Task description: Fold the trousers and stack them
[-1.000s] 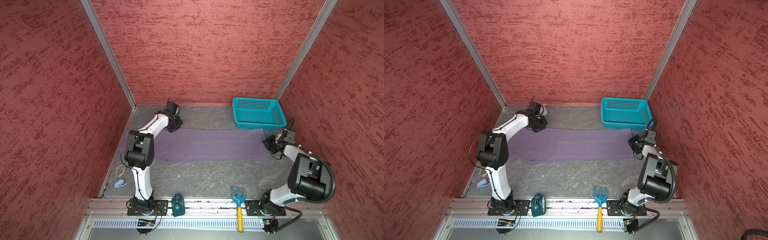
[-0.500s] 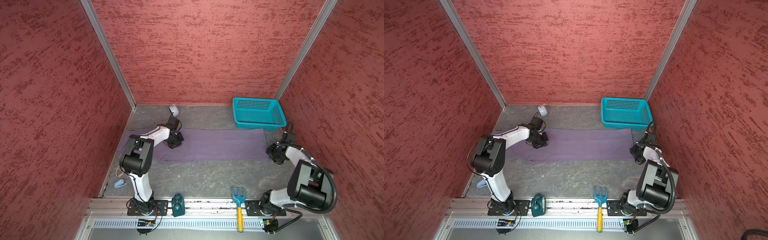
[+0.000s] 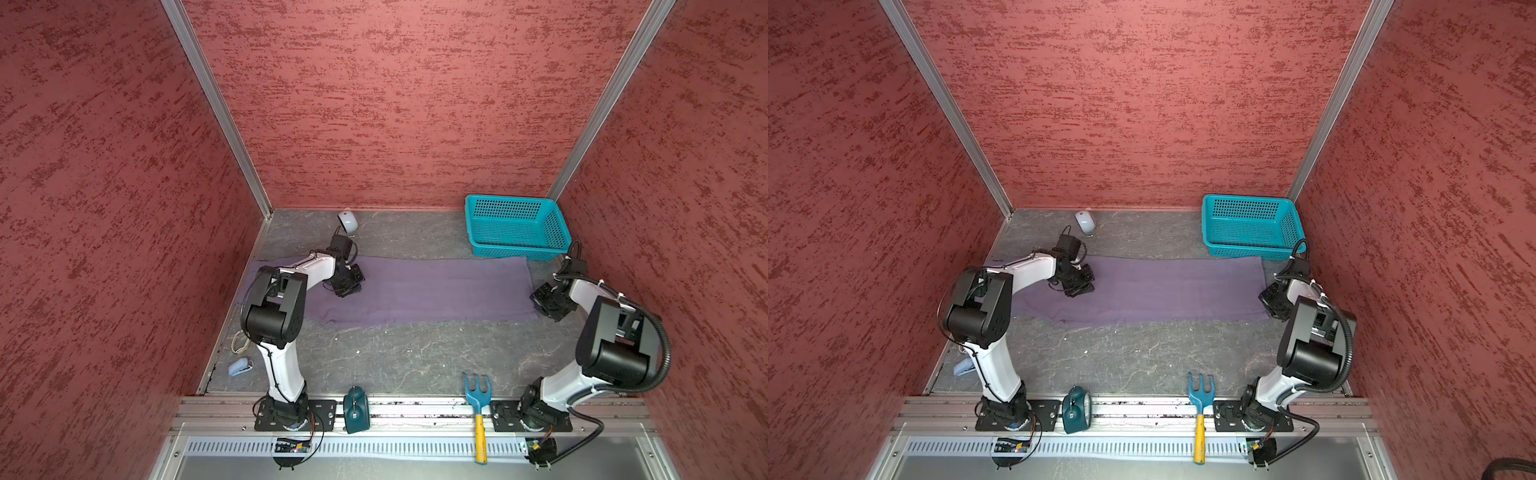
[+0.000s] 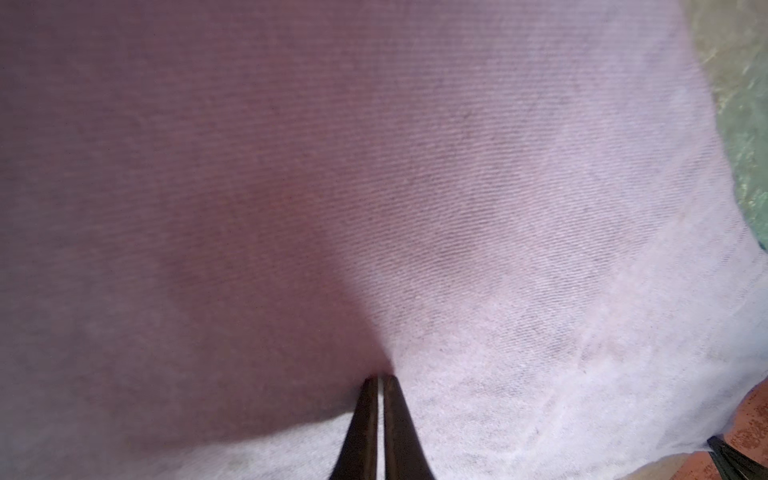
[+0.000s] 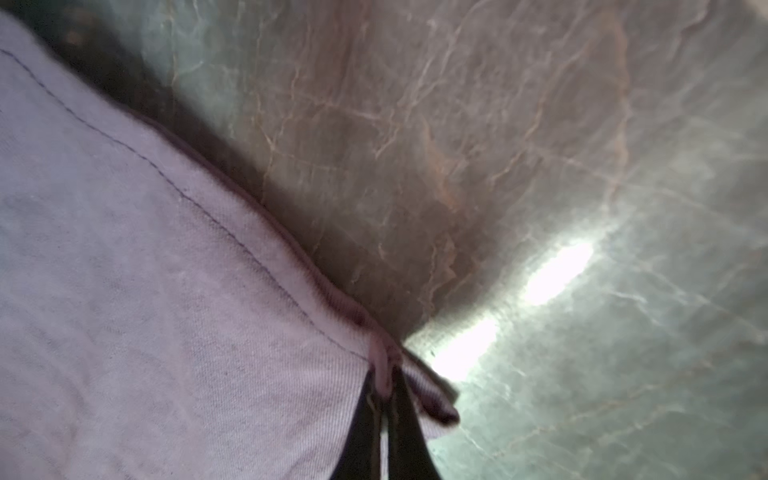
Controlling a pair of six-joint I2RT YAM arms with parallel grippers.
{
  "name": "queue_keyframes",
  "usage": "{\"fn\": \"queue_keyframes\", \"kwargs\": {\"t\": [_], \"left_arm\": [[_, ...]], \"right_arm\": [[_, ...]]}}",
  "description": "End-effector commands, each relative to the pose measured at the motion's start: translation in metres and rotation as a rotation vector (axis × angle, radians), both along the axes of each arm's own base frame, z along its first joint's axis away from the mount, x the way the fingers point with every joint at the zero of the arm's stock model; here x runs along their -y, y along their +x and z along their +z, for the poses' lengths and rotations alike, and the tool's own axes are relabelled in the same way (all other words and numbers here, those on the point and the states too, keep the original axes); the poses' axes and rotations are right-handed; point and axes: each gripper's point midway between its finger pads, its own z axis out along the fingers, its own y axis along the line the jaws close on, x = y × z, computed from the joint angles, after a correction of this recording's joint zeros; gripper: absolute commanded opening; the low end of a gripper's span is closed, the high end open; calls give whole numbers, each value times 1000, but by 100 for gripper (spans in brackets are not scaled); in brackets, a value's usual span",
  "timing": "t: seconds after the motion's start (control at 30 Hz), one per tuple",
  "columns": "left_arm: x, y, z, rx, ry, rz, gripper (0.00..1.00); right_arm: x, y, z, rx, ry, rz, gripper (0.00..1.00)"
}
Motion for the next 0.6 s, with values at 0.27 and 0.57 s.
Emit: {"fn": "queue_keyframes", "kwargs": {"t": [0.27,0.57], "left_arm": [[3,-2,4,16,-16,-7,9],[2,-8,16,29,-14,-3,10]], "right_arm": [[26,-13,69,56,-175,-43,0],[-2,-44,-8,9,16,-105,30]]}}
